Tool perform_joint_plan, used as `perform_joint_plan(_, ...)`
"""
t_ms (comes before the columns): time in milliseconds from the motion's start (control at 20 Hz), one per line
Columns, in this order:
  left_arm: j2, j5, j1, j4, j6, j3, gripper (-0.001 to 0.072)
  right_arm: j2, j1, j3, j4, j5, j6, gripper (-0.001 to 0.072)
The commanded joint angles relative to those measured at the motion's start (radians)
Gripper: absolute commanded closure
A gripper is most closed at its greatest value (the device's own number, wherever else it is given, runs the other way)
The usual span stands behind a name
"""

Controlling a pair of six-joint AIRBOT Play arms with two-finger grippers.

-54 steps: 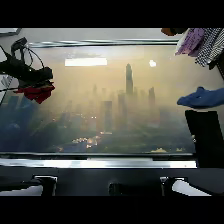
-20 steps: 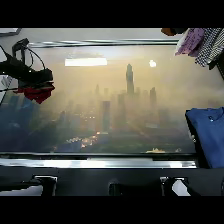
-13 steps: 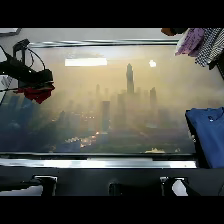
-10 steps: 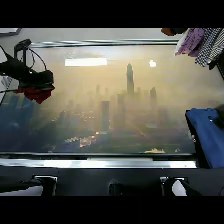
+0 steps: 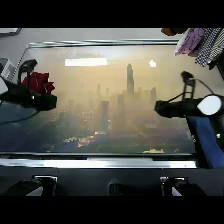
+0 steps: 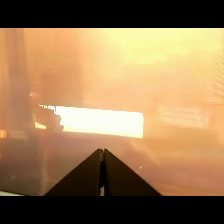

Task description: Fold the clothes and pants, and hang the long-sleeved shirts on hangers.

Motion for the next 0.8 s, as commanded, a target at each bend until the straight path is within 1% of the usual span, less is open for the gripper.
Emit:
perform_joint_plan(0, 0.06, -0.018, -0.006, 0.02, 0.003, -0.101, 0.0688, 0.001, 0.104, 0.001, -0.023, 0.015, -0.016, 0.0679)
perform_joint_plan(150, 0.056, -0.021, -0.006, 0.02, 0.003, -0.105, 0.0688, 0.001, 0.104, 0.001, -0.024, 0.058, -0.013, 0.0679)
perform_joint_plan(750, 0.056, -0.021, -0.006, 0.019, 0.003, -0.105, 0.0688, 0.001, 0.104, 0.001, -0.024, 0.057, -0.013, 0.0679)
